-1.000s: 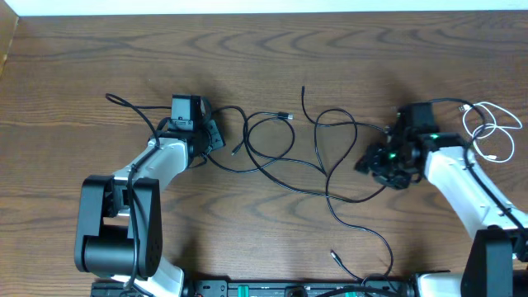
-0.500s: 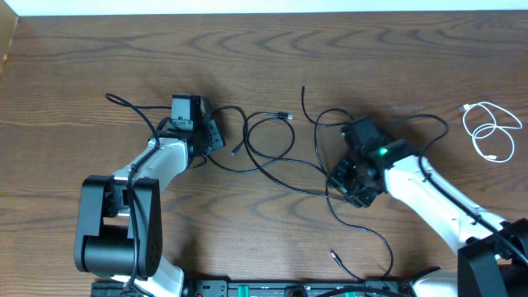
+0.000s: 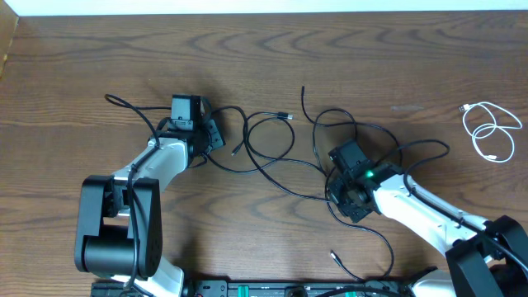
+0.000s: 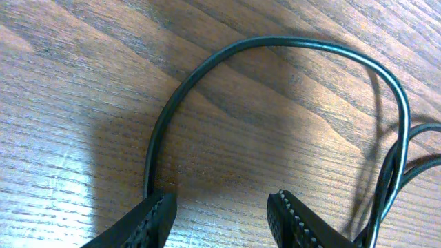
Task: Untangle cables
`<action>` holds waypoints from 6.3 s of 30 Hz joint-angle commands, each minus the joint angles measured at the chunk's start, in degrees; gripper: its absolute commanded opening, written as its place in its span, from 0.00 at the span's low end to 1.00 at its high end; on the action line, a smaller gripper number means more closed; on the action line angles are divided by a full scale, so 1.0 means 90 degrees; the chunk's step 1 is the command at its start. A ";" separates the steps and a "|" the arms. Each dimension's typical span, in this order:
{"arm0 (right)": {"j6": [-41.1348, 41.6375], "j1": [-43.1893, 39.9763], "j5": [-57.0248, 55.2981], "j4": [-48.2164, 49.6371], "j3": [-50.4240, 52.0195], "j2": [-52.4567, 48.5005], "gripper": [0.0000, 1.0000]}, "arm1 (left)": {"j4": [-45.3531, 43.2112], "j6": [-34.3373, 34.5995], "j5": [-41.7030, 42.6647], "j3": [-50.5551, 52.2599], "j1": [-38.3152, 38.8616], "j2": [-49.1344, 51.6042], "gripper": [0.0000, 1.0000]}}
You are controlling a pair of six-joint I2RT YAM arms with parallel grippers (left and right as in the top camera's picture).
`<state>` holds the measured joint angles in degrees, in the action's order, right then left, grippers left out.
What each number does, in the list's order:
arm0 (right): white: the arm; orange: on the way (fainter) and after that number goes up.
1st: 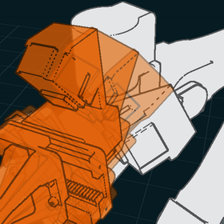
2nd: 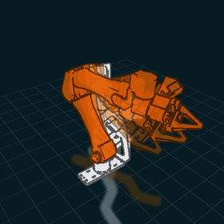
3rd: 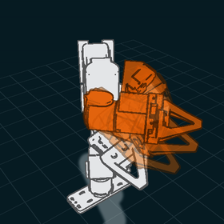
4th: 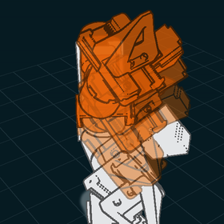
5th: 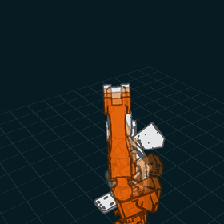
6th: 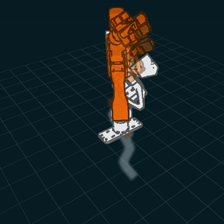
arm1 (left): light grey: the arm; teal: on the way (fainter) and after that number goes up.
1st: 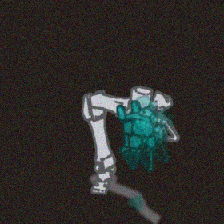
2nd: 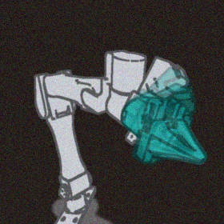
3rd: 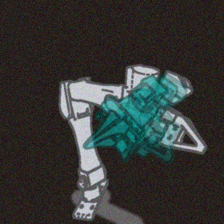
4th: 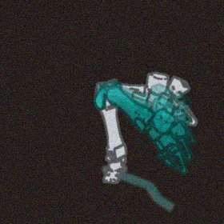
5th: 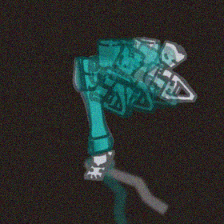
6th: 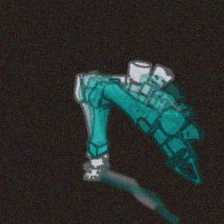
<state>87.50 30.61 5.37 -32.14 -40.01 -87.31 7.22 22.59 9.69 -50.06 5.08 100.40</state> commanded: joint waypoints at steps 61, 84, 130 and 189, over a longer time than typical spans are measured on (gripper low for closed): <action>-0.4420 0.0007 -0.2657 0.0452 -0.0131 0.4129 0.21 | -0.0075 0.0092 0.0993 0.0027 -0.0034 -0.0051 0.69; -0.3674 -0.0151 -0.2363 0.0527 -0.0131 0.2127 0.34 | -0.0245 -0.0005 0.1642 0.0027 -0.0027 -0.0051 0.66; -0.5078 0.0265 -0.0471 0.1537 -0.0124 -0.0389 0.84 | -0.0243 -0.0002 0.1642 0.0027 -0.0027 -0.0051 0.66; -0.6035 0.0187 -0.0362 0.3704 -0.1256 0.3393 0.01 | -0.0680 -0.1234 0.3568 0.0027 -0.0027 -0.0107 0.67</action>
<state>35.05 32.71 1.80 0.01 -50.33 -58.74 0.49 12.99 46.39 -50.11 4.97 100.03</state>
